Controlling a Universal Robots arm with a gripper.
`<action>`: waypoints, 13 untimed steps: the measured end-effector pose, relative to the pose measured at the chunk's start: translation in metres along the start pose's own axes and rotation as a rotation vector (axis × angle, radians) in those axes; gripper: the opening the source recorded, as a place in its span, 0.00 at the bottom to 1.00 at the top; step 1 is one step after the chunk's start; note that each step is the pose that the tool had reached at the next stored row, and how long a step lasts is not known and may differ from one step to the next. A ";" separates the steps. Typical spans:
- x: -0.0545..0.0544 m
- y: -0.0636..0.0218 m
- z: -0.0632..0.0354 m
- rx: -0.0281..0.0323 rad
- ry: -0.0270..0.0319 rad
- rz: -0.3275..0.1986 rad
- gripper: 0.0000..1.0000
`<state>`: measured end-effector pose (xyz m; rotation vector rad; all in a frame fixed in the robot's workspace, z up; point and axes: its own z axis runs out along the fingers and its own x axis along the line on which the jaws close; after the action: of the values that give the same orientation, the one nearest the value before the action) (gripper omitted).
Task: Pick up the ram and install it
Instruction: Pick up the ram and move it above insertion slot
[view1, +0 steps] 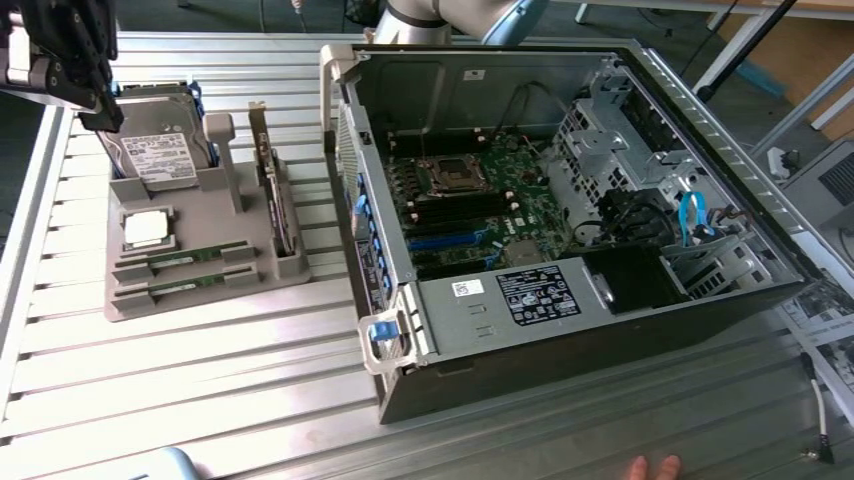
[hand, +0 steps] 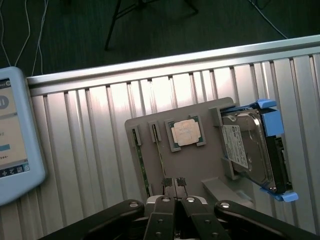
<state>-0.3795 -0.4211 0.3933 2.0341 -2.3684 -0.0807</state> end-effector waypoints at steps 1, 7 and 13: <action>0.000 0.0000 0.0000 0.0000 0.0000 0.000 0.11; 0.000 0.0000 0.0000 0.0059 -0.0008 -0.001 0.11; 0.000 0.0000 0.0000 0.0070 -0.0005 -0.012 0.11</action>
<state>-0.3795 -0.4211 0.3933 2.0514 -2.3606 -0.0733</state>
